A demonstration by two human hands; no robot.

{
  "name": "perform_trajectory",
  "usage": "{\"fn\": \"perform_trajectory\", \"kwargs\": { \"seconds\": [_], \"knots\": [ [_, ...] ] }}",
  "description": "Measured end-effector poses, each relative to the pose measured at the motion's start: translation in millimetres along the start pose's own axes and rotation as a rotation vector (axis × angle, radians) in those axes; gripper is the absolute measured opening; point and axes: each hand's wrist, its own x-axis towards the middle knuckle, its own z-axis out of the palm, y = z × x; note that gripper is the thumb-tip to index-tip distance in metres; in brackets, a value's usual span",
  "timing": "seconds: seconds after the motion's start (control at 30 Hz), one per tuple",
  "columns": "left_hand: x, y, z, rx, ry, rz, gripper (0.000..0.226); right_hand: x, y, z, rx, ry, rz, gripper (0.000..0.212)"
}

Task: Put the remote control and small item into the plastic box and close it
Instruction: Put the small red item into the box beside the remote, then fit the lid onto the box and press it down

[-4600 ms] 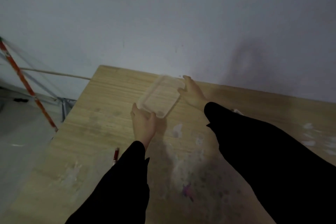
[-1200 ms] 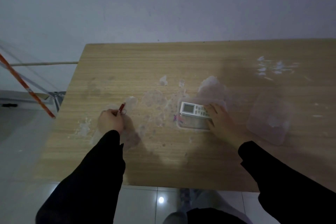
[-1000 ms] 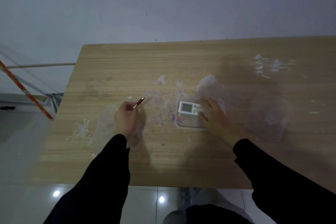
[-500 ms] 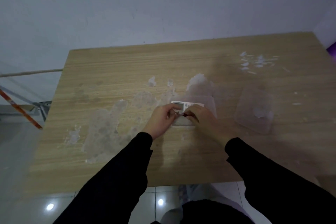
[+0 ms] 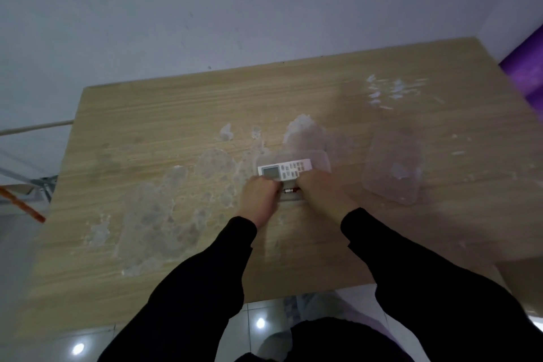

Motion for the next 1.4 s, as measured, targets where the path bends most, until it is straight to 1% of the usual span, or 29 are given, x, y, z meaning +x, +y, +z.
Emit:
{"fn": "perform_trajectory", "kwargs": {
  "seconds": [0.03, 0.07, 0.1, 0.13, 0.17, 0.2, 0.23, 0.3, 0.37, 0.47, 0.53, 0.57, 0.67, 0.7, 0.77, 0.83, 0.9, 0.93, 1.0, 1.1, 1.17, 1.27, 1.4],
  "knots": [
    [-2.4, -0.3, -0.2, -0.041, 0.009, -0.006, 0.023, -3.2, 0.0, -1.2, 0.03, 0.046, -0.022, 0.018],
    [-5.3, -0.1, -0.5, -0.096, 0.028, -0.018, 0.024, -9.0, 1.7, -1.9, 0.094, 0.147, -0.048, 0.016],
    [-8.9, 0.5, -0.9, -0.16, 0.057, -0.035, 0.026, -16.3, 5.0, -1.2, 0.153, 0.284, -0.056, 0.013],
    [-11.8, 2.2, -2.1, -0.219, 0.095, -0.046, 0.027, -25.3, 11.3, 0.0, 0.197, 0.425, -0.021, 0.011],
    [-14.8, 3.9, -3.3, -0.264, 0.14, -0.052, 0.026, -34.4, 19.4, 2.5, 0.233, 0.53, 0.057, 0.01],
    [-17.2, 5.9, -4.5, -0.293, 0.187, -0.052, 0.027, -42.9, 29.8, 6.2, 0.257, 0.585, 0.164, 0.012],
    [-18.8, 7.7, -5.5, -0.31, 0.23, -0.05, 0.026, -50.6, 41.3, 10.9, 0.269, 0.595, 0.294, 0.017],
    [-19.3, 12.8, -6.3, -0.36, 0.286, -0.052, 0.023, -66.3, 63.8, 20.6, 0.262, 0.495, 0.538, 0.027],
    [-17.5, 19.0, -4.9, -0.442, 0.276, -0.058, 0.021, -78.8, 79.6, 28.9, 0.237, 0.398, 0.62, 0.024],
    [-11.5, 32.5, -5.1, -0.564, 0.214, -0.061, 0.02, -85.0, 89.7, 33.9, 0.167, 0.335, 0.553, 0.012],
    [-6.2, 40.9, -4.9, -0.612, 0.215, -0.044, 0.021, -81.7, 87.9, 28.5, 0.185, 0.39, 0.511, 0.009],
    [-3.7, 44.6, -5.1, -0.645, 0.209, -0.052, 0.021, -79.8, 84.8, 23.3, 0.239, 0.465, 0.477, 0.008],
    [5.0, 50.6, -6.2, -0.807, 0.211, -0.133, 0.023, -77.6, 69.5, -1.5, 0.536, 0.748, 0.267, 0.003],
    [8.0, 51.9, -6.8, -0.861, 0.222, -0.165, 0.024, -77.8, 65.7, -11.1, 0.651, 0.815, 0.208, 0.003],
    [12.4, 53.0, -8.2, -0.936, 0.269, -0.217, 0.03, -77.7, 60.1, -30.7, 0.933, 0.883, 0.184, 0.008],
    [15.5, 50.3, -10.1, -0.972, 0.328, -0.254, 0.044, -76.1, 57.0, -45.0, 1.181, 0.896, 0.209, 0.012],
    [17.4, 45.6, -13.6, -1.033, 0.37, -0.299, 0.054, -73.5, 59.1, -53.1, 1.348, 0.877, 0.202, 0.014],
    [18.3, 42.7, -15.2, -1.067, 0.38, -0.324, 0.054, -71.1, 60.9, -54.7, 1.431, 0.84, 0.208, 0.015],
    [18.3, 36.6, -17.6, -1.046, 0.406, -0.361, 0.043, -63.9, 62.4, -52.7, 1.529, 0.756, 0.282, 0.017],
    [11.9, 26.6, -15.2, -0.868, 0.468, -0.415, 0.03, -46.1, 57.9, -40.1, 1.49, 0.703, 0.507, 0.009],
    [4.7, 19.1, -9.9, -0.775, 0.489, -0.449, 0.029, -33.1, 51.5, -30.4, 1.332, 0.678, 0.617, 0.018],
    [-4.3, 5.6, -2.9, -0.675, 0.482, -0.54, 0.036, -20.5, 33.3, -17.9, 0.99, 0.559, 0.588, 0.028],
    [-7.8, -2.4, 5.1, -0.625, 0.425, -0.619, 0.044, -15.2, 19.3, -0.3, 0.77, 0.452, 0.503, 0.043]
  ]
}}
